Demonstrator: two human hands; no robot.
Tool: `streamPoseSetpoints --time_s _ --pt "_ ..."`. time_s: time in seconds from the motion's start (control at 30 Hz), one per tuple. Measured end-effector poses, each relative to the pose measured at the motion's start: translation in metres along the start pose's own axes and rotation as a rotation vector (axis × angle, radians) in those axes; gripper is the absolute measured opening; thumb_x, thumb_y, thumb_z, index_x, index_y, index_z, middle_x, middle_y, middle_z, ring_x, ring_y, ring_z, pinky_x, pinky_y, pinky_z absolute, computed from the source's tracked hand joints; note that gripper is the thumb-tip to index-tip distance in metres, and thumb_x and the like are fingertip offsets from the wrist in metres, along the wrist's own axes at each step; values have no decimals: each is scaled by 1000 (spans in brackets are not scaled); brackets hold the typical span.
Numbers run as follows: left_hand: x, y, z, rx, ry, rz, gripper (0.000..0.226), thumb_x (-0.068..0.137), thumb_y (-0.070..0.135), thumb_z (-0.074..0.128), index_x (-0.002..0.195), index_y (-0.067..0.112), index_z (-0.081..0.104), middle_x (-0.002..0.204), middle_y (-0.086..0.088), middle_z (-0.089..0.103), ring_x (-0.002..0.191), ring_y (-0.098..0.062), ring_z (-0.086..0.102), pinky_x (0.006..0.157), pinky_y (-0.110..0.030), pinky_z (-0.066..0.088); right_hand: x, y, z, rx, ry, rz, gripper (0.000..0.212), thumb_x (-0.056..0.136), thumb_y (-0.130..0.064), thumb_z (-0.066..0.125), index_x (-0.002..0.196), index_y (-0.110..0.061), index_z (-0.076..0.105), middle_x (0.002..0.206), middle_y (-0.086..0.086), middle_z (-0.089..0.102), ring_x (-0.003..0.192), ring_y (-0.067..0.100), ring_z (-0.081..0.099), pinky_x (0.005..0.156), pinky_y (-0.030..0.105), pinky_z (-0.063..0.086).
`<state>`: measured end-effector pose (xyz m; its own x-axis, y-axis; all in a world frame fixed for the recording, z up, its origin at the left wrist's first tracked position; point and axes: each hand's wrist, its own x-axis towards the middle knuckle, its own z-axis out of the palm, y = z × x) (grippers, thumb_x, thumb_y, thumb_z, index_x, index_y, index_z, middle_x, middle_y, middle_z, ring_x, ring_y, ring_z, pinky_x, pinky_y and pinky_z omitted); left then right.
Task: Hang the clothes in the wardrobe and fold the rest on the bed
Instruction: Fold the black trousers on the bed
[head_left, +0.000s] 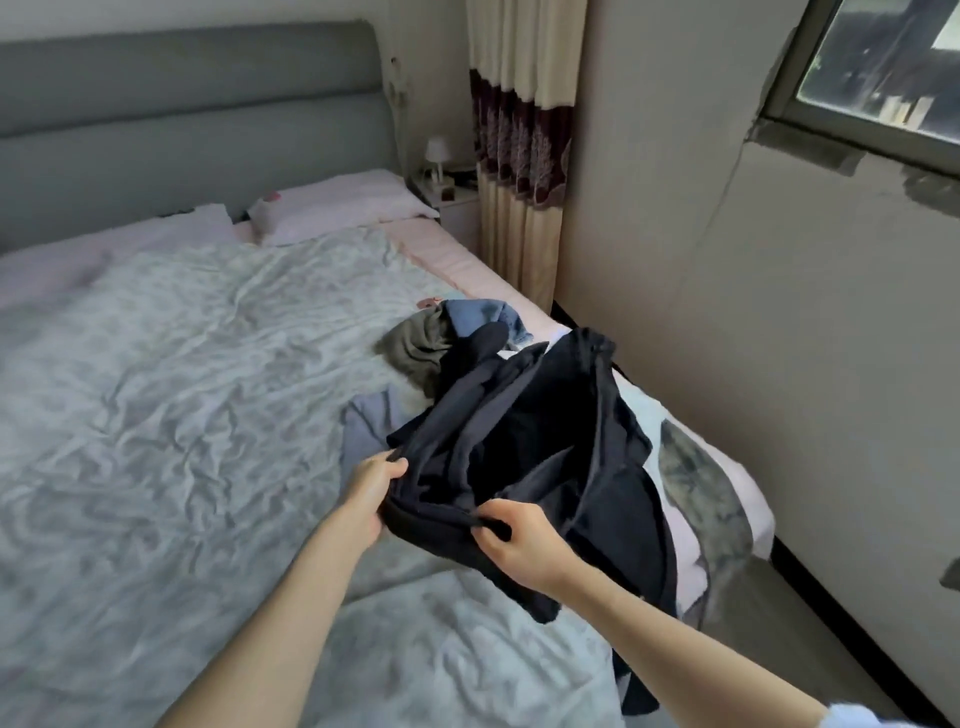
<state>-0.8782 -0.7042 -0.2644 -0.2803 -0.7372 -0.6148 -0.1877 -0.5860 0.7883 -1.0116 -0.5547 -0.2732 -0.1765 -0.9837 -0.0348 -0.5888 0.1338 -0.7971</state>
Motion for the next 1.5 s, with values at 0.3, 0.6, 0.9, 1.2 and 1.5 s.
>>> streamPoseSetpoints --time_s 0.3,0.6,0.9,1.2,1.5 --pt "-47 -84 -182 291 380 63 22 87 9 53 102 17 66 109 -10 66 104 -28 59 95 -38 46 -5 -102 130 -121 -437 -107 26 96 -33 48 104 -17 66 92 -5 71 80 12 62 80 30 50" --pt "-19 -122 -158 684 118 -57 40 94 20 43 134 15 47 135 -2 51 115 -19 49 90 -26 39 12 17 91 -231 59 310 30 97 -17 41 118 -17 61 117 -1 64 100 15 60 79 24 41" --pt "79 -61 2 866 -107 152 37 95 26 48 131 16 47 135 -6 48 120 -22 49 98 -32 41 38 135 -3 13 483 803 46 93 -12 43 138 -1 38 139 17 43 125 29 45 91 32 38" --pt "146 -36 130 853 -333 291 52 91 38 54 139 28 38 147 8 35 135 -19 30 111 -48 28 99 209 -89 683 744 947 63 87 -44 61 132 -8 37 134 6 47 114 18 53 91 31 45" --pt "138 -6 131 561 -400 211 55 90 48 53 139 30 40 141 11 42 128 -7 38 104 -28 30 112 174 -99 572 691 711 43 83 8 39 117 -11 59 106 6 65 86 14 60 70 24 48"
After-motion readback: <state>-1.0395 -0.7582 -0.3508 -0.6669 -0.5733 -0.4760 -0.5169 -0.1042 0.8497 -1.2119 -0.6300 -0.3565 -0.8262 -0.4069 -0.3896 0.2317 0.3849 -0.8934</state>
